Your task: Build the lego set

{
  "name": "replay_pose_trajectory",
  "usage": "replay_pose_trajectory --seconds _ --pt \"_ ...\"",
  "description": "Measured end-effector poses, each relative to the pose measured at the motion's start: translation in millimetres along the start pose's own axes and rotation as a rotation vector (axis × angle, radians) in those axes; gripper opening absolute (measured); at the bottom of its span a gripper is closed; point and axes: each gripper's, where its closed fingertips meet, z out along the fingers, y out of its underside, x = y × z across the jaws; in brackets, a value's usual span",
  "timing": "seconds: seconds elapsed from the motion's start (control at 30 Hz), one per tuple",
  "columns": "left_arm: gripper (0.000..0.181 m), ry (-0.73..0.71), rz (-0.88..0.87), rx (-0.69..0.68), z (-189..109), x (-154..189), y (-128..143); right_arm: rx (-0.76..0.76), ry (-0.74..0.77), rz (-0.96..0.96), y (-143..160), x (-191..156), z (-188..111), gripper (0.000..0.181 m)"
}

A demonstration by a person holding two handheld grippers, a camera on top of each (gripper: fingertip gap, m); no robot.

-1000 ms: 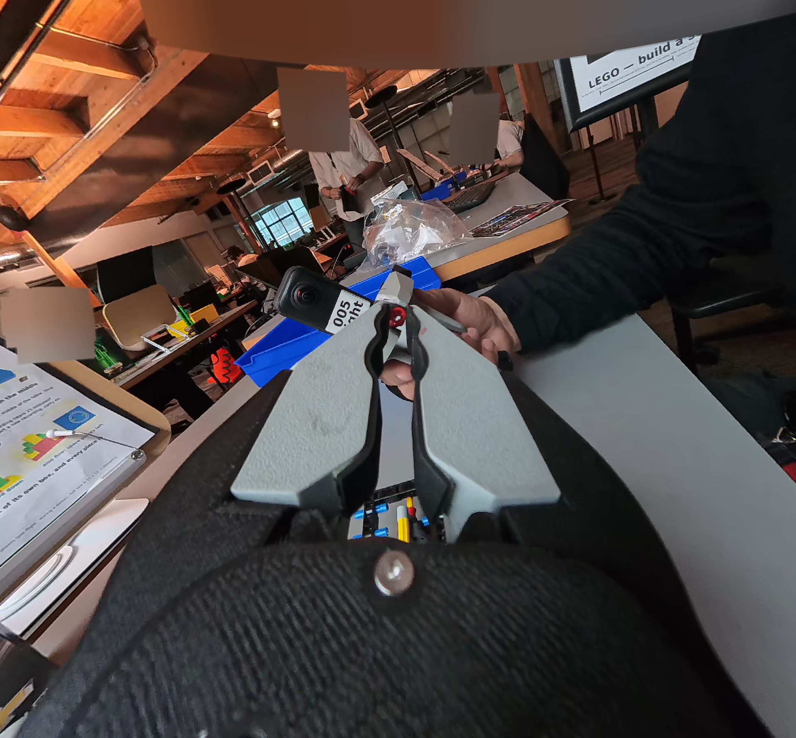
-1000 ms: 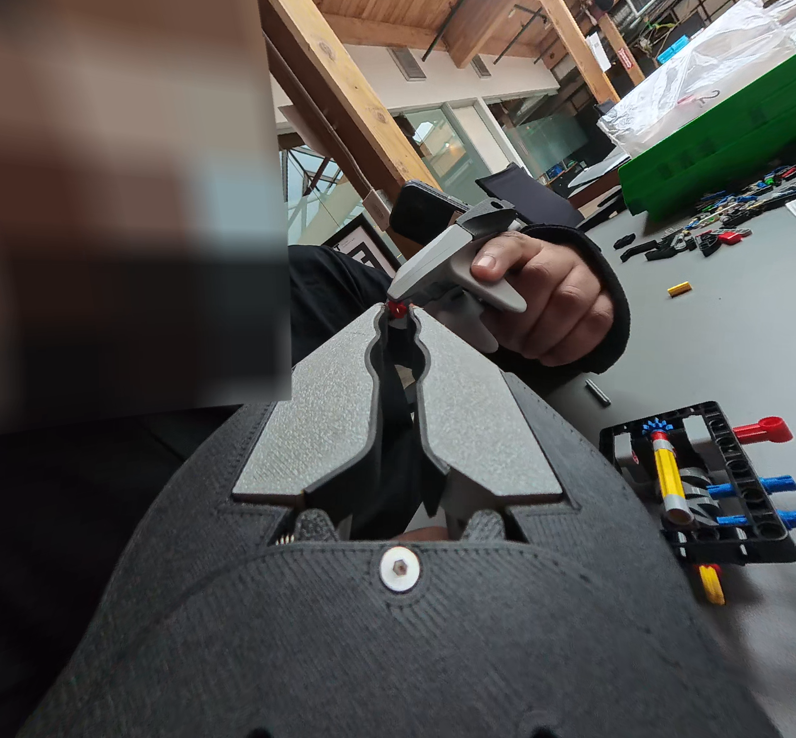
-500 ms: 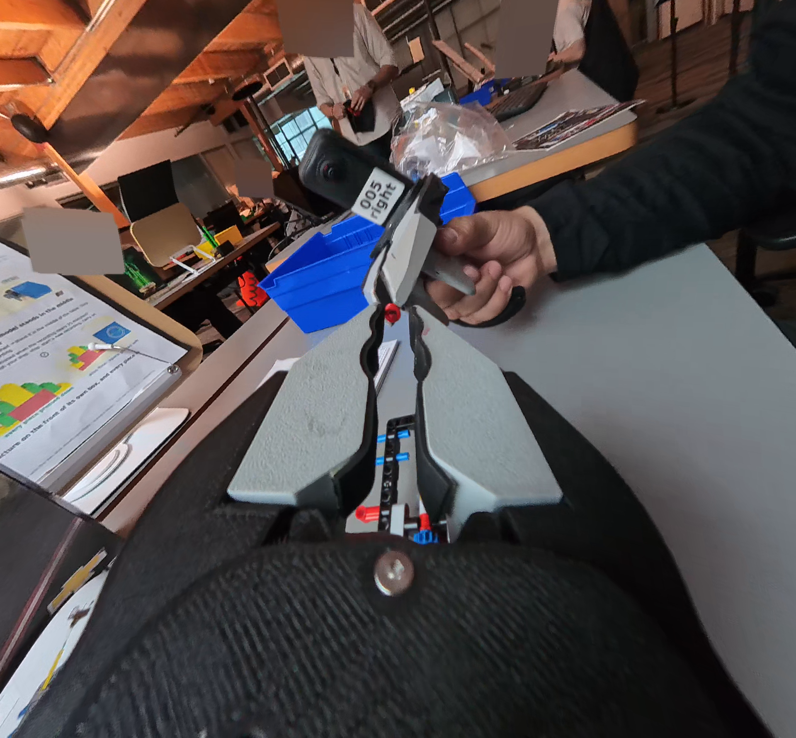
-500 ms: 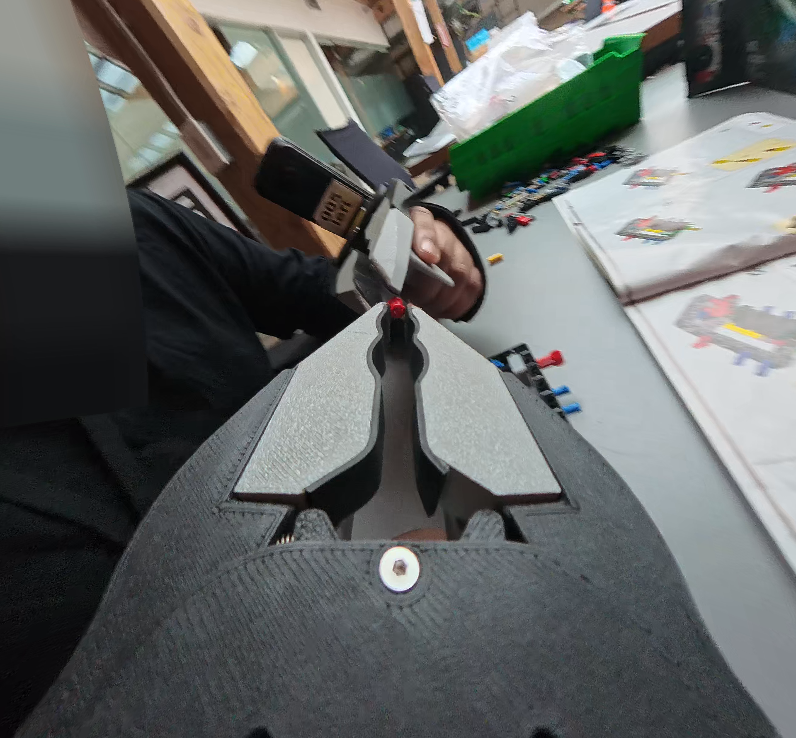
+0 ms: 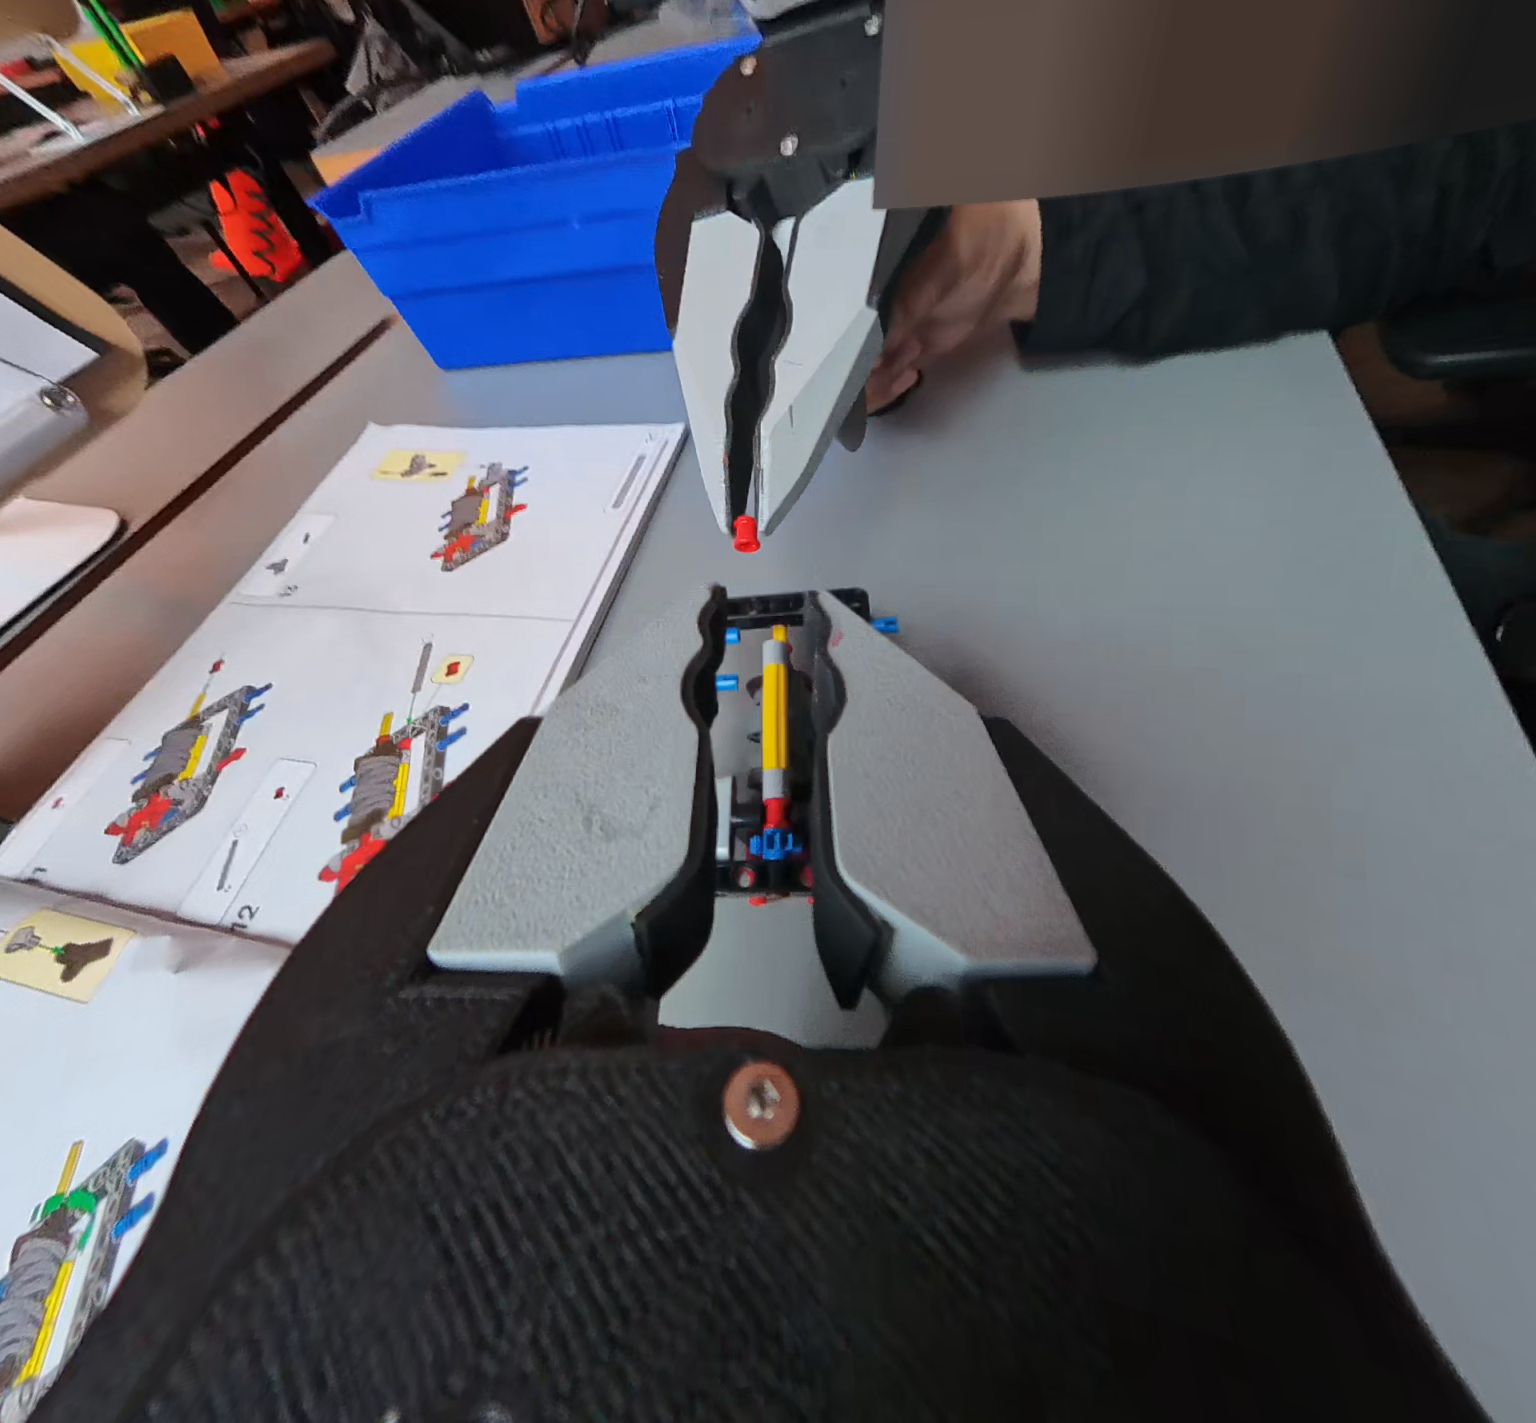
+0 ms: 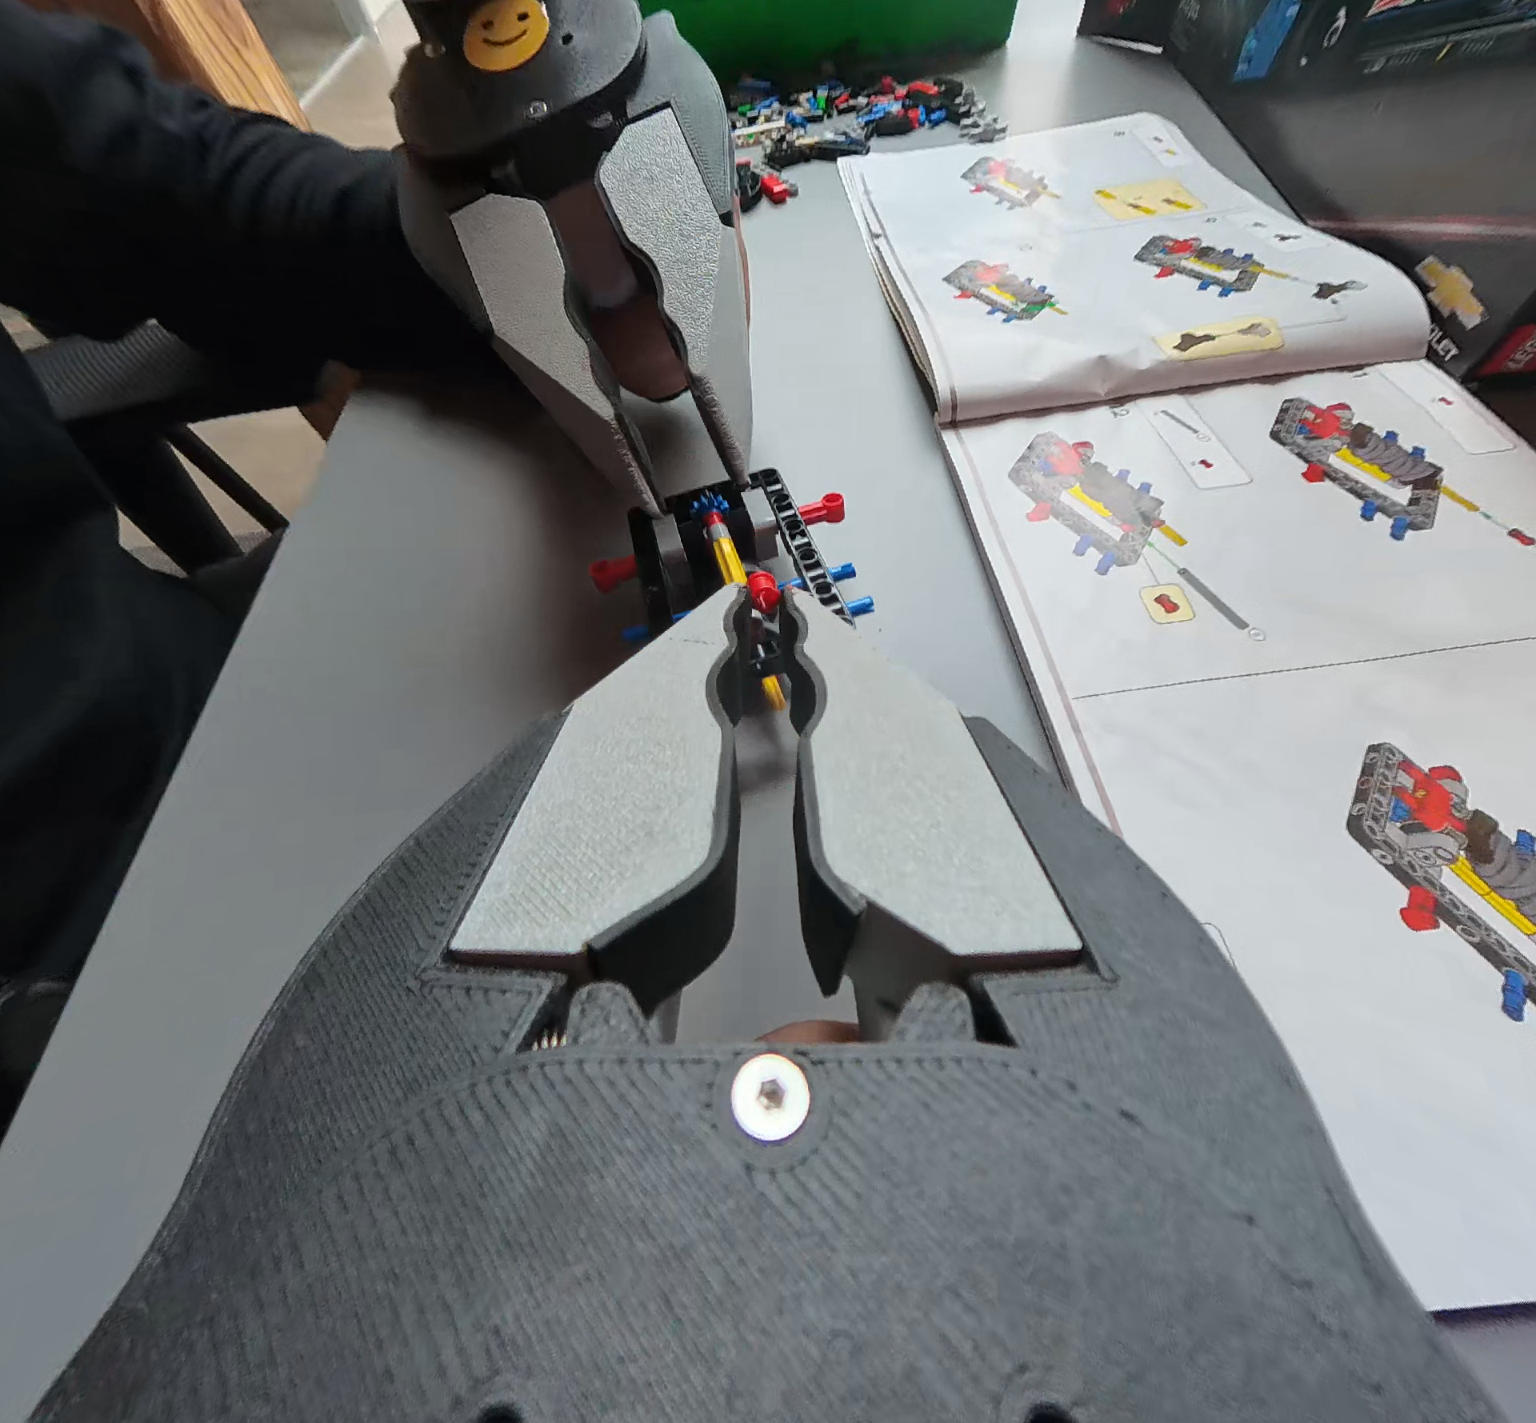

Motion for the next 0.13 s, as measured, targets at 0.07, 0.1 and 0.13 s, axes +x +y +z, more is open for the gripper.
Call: replay_pose_trajectory --seconds 0.07,0.1,0.13 --pt "0.017 0.007 -0.002 -0.039 4.0 2.3 7.4 -0.017 -0.005 -0.007 4.7 0.3 2.5 0.003" --pt "0.017 0.013 -0.01 -0.048 5.2 3.4 9.3 -0.019 -0.005 -0.012 5.4 -0.2 3.2 0.003" --pt "0.017 0.013 -0.019 -0.055 6.0 3.4 10.5 -0.02 -0.003 -0.02 5.3 -0.6 3.4 0.003"
